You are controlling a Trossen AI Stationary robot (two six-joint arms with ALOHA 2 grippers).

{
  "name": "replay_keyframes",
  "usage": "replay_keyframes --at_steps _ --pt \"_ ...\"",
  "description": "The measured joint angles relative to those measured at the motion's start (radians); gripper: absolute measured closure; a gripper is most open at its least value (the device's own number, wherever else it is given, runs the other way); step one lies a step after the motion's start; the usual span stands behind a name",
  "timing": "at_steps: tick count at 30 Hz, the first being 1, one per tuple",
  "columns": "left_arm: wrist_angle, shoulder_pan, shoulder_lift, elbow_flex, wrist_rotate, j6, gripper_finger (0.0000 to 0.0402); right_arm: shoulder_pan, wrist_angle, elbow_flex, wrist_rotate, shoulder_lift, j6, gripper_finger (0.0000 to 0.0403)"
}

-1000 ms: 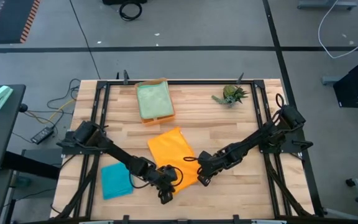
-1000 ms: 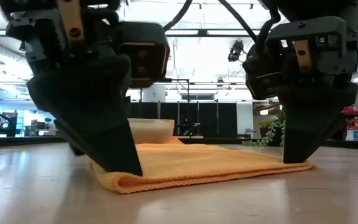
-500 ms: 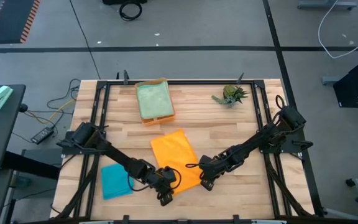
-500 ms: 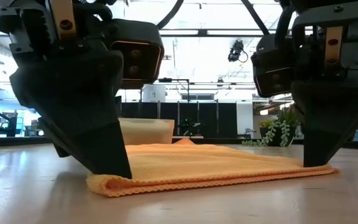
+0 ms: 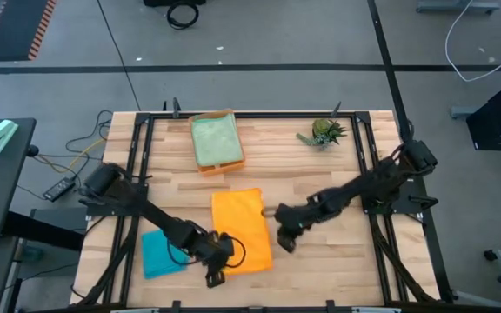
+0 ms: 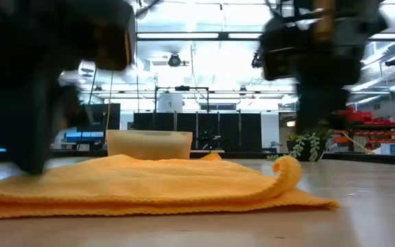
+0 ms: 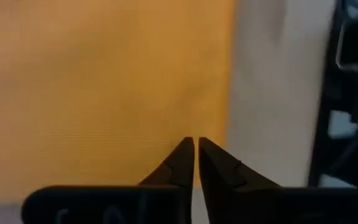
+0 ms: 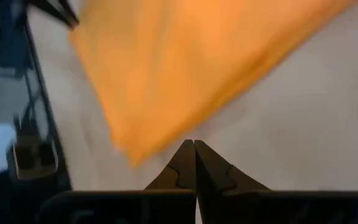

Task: Fold microfiber towels
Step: Fold the orange microfiber cloth

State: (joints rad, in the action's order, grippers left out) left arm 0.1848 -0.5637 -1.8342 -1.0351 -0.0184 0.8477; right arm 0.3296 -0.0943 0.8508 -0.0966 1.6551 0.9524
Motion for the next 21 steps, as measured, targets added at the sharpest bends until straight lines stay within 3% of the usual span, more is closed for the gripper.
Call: replay_keyframes --at_steps 3,9,15,21 --pt "0.126 0.003 0.108 0.009 0.139 -0.037 0.0362 -0.093 0.04 0.0 -0.02 -0.006 -0.046 0.0402" --pt "0.111 0.056 0.355 0.193 0.221 0.005 0.0369 -0.247 0.058 0.0 0.004 -0.006 -0.092 0.0376" --pt "-0.101 0.203 0.571 0.511 0.307 0.279 0.0383 -0.382 0.101 0.001 0.024 0.001 -0.142 0.029" --pt "-0.175 0.338 0.582 0.624 0.315 0.389 0.0316 -0.424 0.135 0.0 0.022 0.043 -0.152 0.0199"
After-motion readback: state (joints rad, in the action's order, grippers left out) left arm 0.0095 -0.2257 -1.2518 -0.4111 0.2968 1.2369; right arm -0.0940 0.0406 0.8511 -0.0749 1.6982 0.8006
